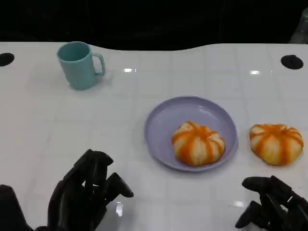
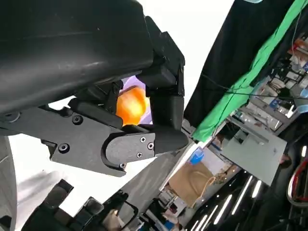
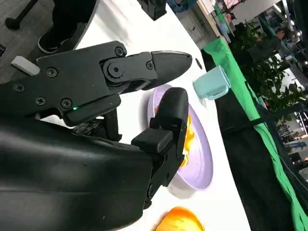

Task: Grasp the bread from the table and place it into the plate.

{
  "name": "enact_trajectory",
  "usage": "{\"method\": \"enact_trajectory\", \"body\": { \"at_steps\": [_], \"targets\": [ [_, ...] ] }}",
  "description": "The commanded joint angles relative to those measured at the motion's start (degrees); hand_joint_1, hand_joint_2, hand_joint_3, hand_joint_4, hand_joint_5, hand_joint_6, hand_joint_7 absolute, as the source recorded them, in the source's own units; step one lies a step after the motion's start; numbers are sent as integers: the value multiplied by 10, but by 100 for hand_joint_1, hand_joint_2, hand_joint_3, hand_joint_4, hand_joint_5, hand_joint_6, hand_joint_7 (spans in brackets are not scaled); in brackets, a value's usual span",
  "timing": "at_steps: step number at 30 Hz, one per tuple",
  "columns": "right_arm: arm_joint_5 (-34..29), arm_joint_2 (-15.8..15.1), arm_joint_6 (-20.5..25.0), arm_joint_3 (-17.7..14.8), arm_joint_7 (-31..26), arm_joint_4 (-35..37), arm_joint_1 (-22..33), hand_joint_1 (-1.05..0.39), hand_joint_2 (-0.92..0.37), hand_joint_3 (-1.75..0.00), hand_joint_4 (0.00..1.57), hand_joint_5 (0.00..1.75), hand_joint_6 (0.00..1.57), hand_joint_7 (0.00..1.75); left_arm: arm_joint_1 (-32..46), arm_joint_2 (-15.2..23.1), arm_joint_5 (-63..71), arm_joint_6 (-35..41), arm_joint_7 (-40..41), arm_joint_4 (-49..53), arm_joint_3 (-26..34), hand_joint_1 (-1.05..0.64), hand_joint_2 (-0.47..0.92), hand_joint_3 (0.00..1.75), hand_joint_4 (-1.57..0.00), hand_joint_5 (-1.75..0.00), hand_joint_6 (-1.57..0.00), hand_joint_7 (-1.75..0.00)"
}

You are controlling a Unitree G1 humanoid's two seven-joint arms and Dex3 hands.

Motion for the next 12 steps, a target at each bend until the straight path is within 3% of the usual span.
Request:
{"method": "enact_trajectory", "body": {
  "at_steps": [1, 12],
  "targets": [
    [0, -3, -6, -6, -7, -12, 1, -80, -92, -21, 64, 149, 72, 99, 5, 4, -13, 7, 14, -4, 13, -49, 92, 47, -73, -175, -55, -157],
    [2, -2, -3, -4, -11, -13, -1, -79, -92, -20, 64, 151, 71, 100, 4, 11, -11, 2, 9, 6, 16, -51, 92, 45, -72, -175, -58, -159]
  ]
}}
